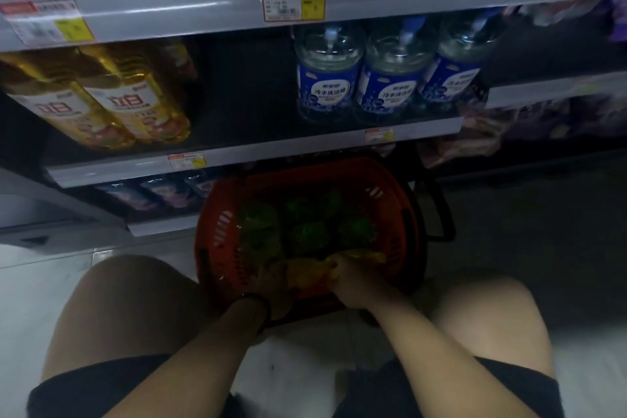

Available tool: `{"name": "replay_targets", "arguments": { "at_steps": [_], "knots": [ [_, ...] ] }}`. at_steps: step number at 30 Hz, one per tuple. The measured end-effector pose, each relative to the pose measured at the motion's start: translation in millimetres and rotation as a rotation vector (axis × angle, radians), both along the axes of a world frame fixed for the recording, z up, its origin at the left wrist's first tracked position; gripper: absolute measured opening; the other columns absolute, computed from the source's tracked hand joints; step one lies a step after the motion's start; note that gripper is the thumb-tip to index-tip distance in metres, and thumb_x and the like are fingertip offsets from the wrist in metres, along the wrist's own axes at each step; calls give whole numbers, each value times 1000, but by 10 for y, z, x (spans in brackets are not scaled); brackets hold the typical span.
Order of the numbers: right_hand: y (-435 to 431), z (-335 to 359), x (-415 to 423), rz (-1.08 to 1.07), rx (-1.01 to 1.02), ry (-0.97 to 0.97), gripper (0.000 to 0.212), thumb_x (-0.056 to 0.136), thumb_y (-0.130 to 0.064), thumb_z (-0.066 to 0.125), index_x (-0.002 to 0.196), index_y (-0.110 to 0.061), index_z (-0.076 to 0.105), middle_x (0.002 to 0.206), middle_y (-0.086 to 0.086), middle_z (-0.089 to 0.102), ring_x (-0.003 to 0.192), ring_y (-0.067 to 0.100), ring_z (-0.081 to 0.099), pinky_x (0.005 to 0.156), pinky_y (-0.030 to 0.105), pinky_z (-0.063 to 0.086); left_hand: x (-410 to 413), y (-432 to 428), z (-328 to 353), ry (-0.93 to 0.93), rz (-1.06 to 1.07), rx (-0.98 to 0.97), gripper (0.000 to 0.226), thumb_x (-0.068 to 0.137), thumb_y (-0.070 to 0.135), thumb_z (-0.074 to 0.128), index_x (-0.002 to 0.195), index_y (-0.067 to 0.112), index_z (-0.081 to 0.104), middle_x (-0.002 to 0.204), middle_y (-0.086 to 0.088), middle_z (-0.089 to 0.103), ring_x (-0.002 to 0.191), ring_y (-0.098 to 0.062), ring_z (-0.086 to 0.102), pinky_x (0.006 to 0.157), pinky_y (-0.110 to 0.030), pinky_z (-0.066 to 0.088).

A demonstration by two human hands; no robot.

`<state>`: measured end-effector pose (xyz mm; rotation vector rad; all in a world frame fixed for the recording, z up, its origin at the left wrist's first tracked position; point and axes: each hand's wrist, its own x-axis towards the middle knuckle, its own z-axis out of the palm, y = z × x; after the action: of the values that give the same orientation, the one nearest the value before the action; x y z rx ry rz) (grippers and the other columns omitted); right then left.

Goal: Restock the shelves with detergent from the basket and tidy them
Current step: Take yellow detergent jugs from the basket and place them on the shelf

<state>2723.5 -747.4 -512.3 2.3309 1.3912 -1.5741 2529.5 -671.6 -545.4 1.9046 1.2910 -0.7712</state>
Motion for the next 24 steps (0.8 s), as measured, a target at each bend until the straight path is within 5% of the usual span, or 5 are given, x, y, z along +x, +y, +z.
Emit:
{"name": "replay_targets", "arguments": {
  "at_steps": [8,11,15,21,24],
  "knots": [
    [-26,-123,13,-50,24,19,23,99,-42,58,112,-24,64,107,2,68,93,23,67,86,45,59,-48,81,-167,-50,182,-18,73,100,30,70,160,9,36,165,-15,37,152,-33,39,125,-41,32],
    [-28,-60,23,-84,51,58,29,100,-45,57,114,-21,64,107,5,68,96,28,68,77,36,53,-110,68,-115,-152,299,-15,75,91,39,77,154,11,46,159,-15,46,145,-34,48,119,-40,40],
    [-48,69,42,-149,61,105,31,103,-40,60,130,-24,58,120,4,65,107,26,66,93,45,56,-88,24,243,-296,303,145,45,102,32,67,142,13,58,137,-12,64,127,-34,61,100,-35,46],
    [-158,304,106,-254,160,99,102,90,-51,75,168,-27,15,168,2,33,153,30,36,121,44,37,-207,-109,793,-539,258,273,39,106,38,57,144,39,54,149,-3,55,134,-21,54,112,-31,38],
    [-246,501,85,-311,262,148,120,68,-71,85,165,-35,23,161,-7,41,147,25,44,117,41,43,-268,-113,1092,-694,248,353,28,101,49,54,126,62,54,143,1,61,129,-18,60,110,-41,50]
  ]
}}
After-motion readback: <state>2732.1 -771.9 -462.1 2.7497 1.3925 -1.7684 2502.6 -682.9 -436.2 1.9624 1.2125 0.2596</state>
